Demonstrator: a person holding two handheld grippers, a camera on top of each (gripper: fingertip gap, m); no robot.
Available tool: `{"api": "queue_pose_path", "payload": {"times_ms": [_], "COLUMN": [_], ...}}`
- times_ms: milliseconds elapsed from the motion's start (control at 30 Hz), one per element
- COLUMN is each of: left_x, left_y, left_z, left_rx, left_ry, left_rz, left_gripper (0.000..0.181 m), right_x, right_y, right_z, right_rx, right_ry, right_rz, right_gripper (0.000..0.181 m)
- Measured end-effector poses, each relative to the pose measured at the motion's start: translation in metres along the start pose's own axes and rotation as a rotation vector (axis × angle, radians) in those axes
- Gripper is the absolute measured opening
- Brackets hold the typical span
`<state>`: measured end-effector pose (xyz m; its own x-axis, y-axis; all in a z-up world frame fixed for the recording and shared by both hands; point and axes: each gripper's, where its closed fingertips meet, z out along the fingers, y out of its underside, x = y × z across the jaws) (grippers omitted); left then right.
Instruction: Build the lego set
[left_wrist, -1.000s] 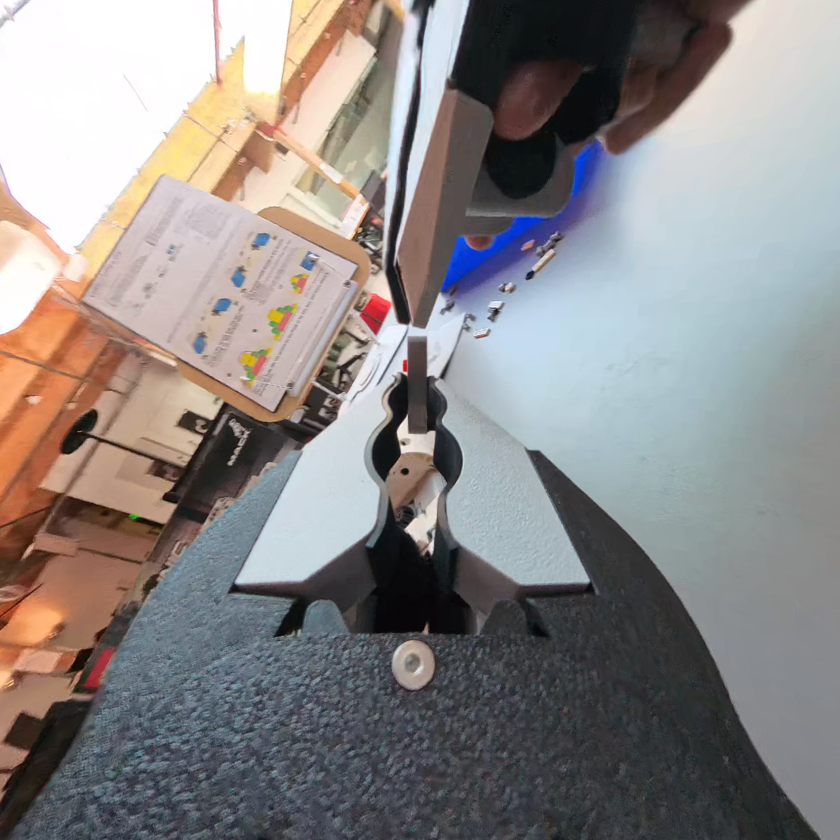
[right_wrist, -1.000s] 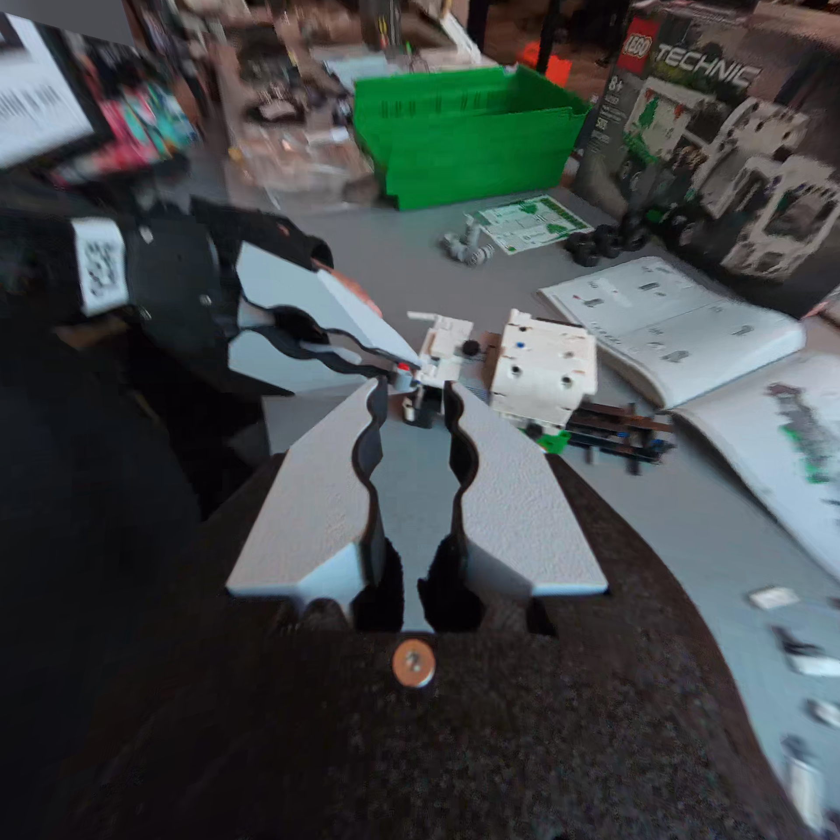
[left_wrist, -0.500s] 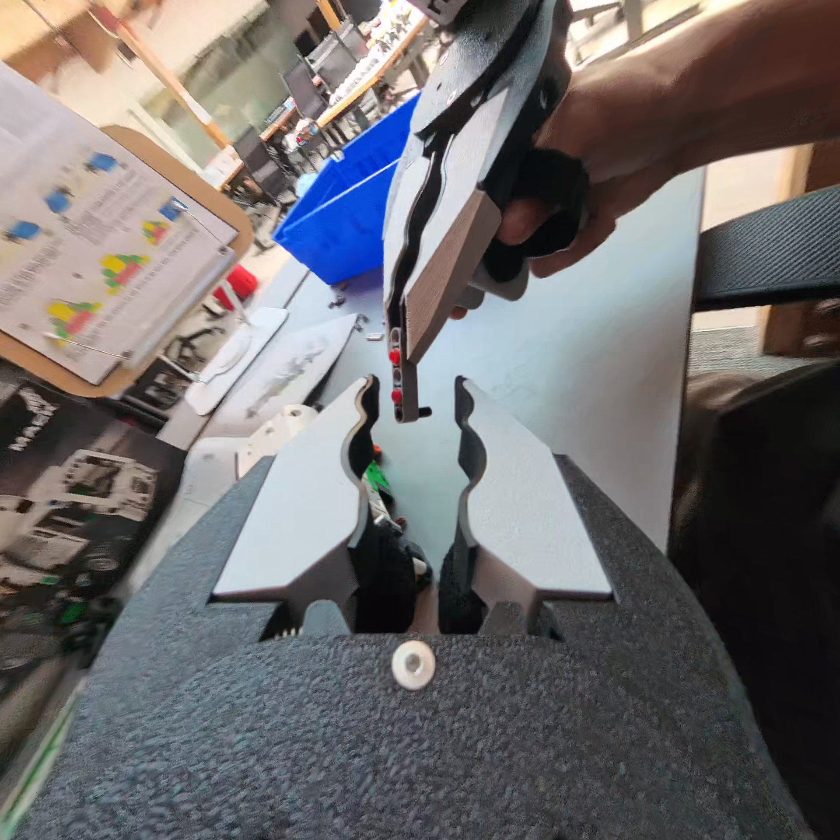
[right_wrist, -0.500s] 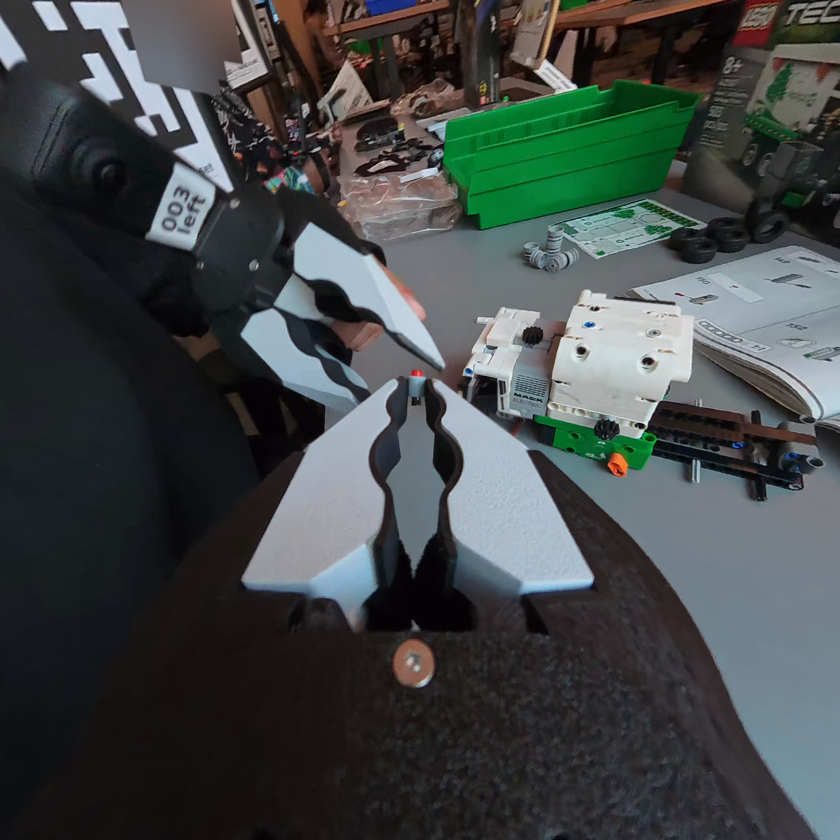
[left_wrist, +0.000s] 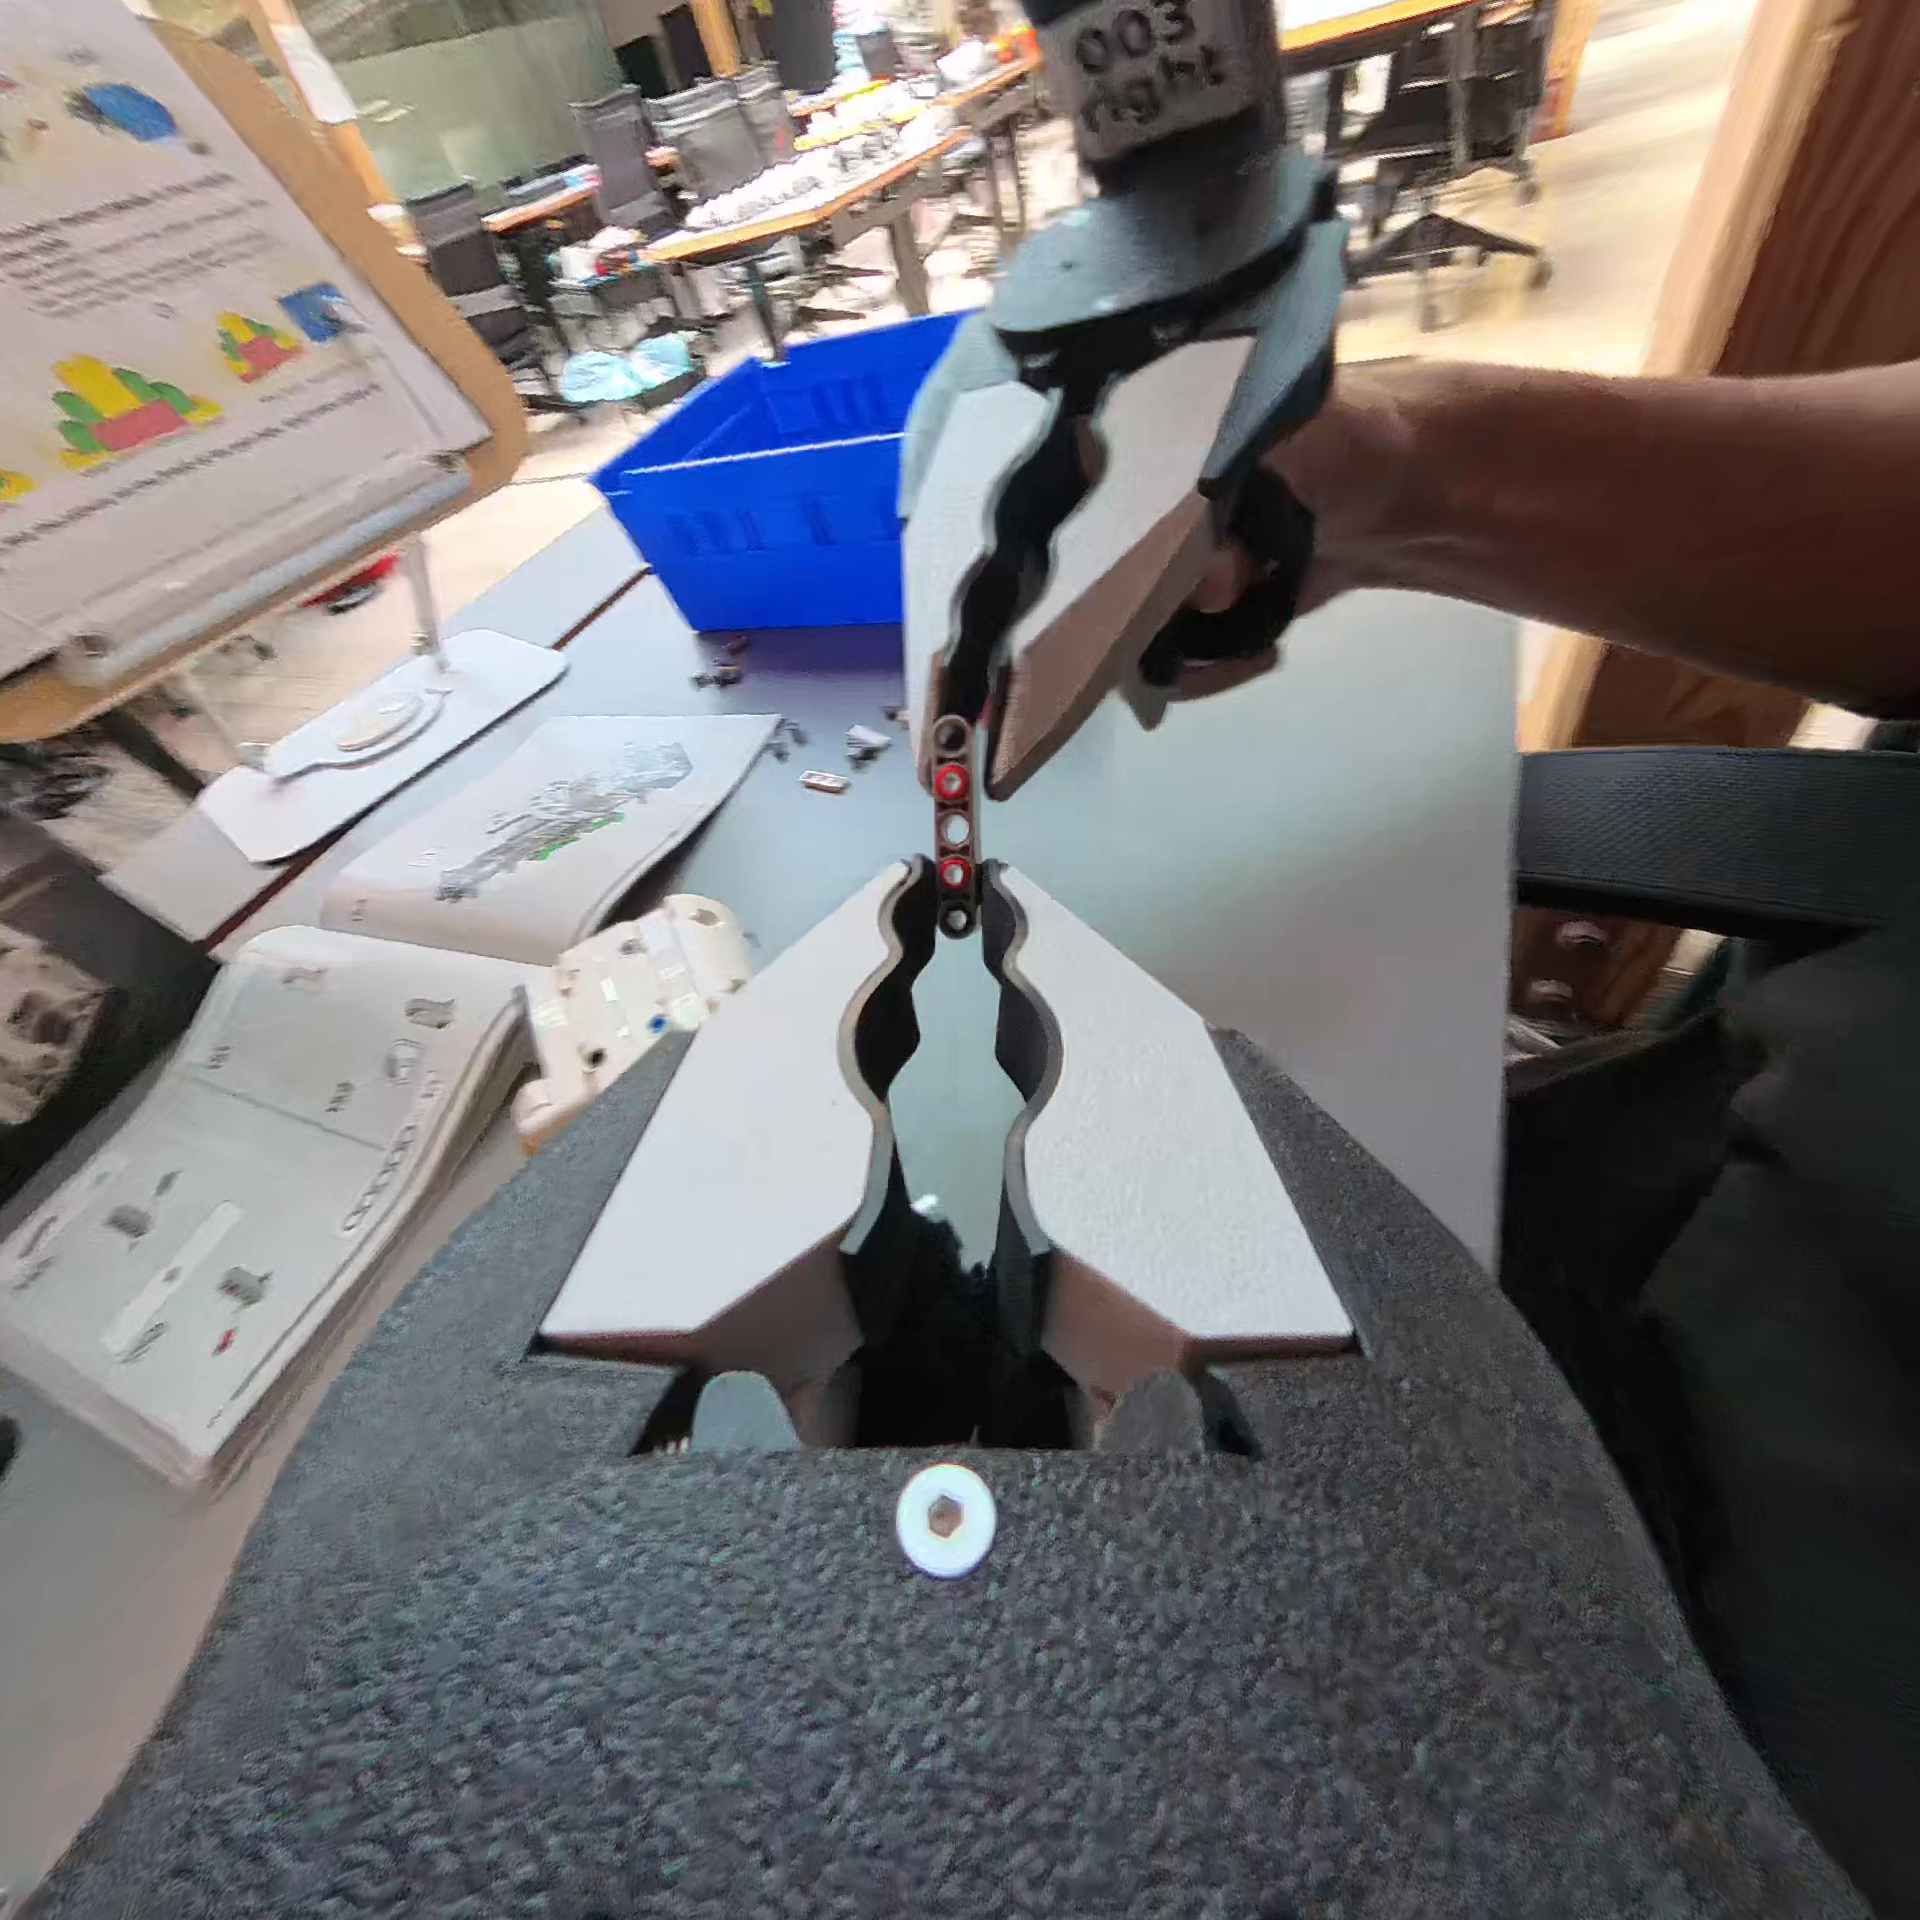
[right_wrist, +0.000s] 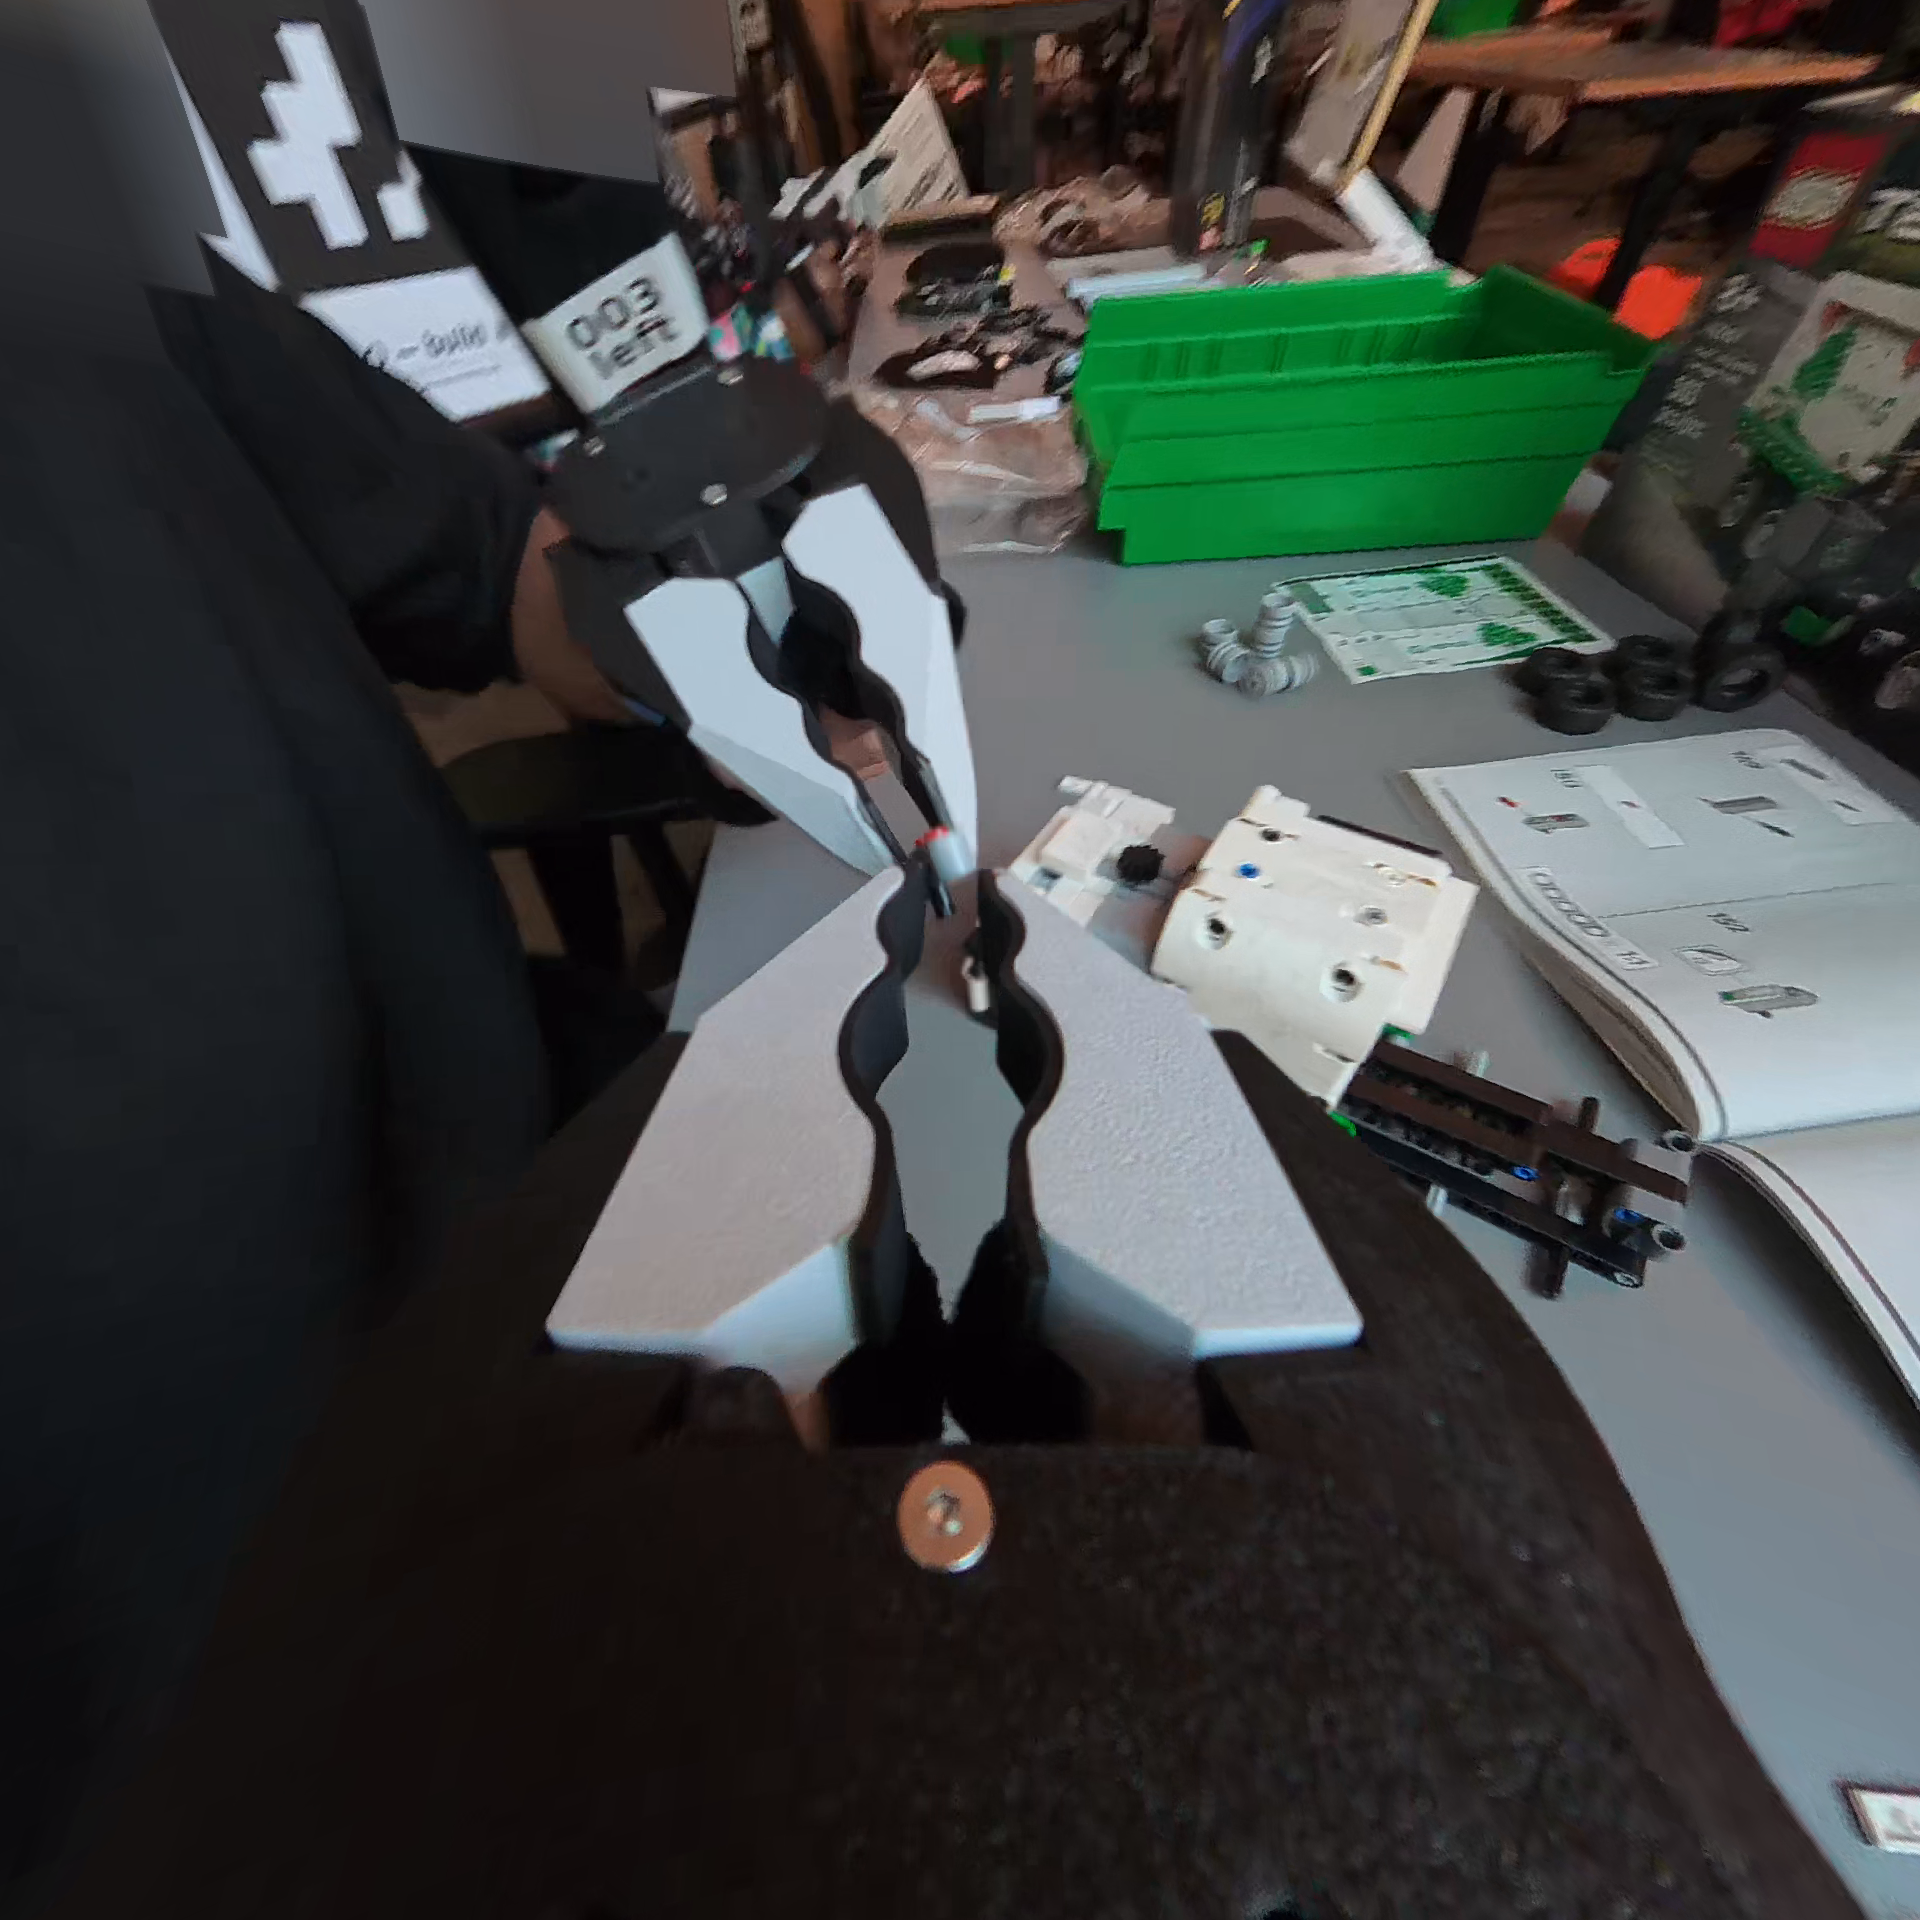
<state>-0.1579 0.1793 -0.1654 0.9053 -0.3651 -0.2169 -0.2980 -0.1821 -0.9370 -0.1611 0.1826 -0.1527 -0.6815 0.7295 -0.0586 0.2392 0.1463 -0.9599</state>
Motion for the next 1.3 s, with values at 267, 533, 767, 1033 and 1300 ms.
{"api": "queue_pose_path", "payload": {"times_ms": [267, 533, 767, 1033, 1300], "left_x": [-0.037, -0.038, -0.041, -0.066, -0.139], "left_y": [-0.010, -0.004, -0.010, -0.010, 0.076], "left_z": [0.007, 0.027, 0.040, -0.006, -0.070], "left_rx": [0.026, -0.006, -0.005, 0.124, -0.102], "left_ry": [-0.308, -0.307, -0.308, -0.198, -0.451], "left_rz": [0.007, -0.074, -0.123, -0.432, -0.492], "left_gripper": [0.006, 0.006, 0.008, 0.018, 0.018], "right_x": [0.027, 0.040, 0.052, 0.121, 0.156], "right_y": [-0.015, -0.008, -0.006, 0.013, 0.050], "right_z": [0.006, -0.005, -0.014, -0.057, -0.032], "right_rx": [0.443, 0.532, 0.512, 0.405, 0.245], "right_ry": [0.113, 0.212, 0.304, 0.521, 0.420], "right_rz": [0.509, 0.545, 0.523, 0.494, 0.685], "right_gripper": [0.014, 0.010, 0.007, 0.007, 0.006]}}
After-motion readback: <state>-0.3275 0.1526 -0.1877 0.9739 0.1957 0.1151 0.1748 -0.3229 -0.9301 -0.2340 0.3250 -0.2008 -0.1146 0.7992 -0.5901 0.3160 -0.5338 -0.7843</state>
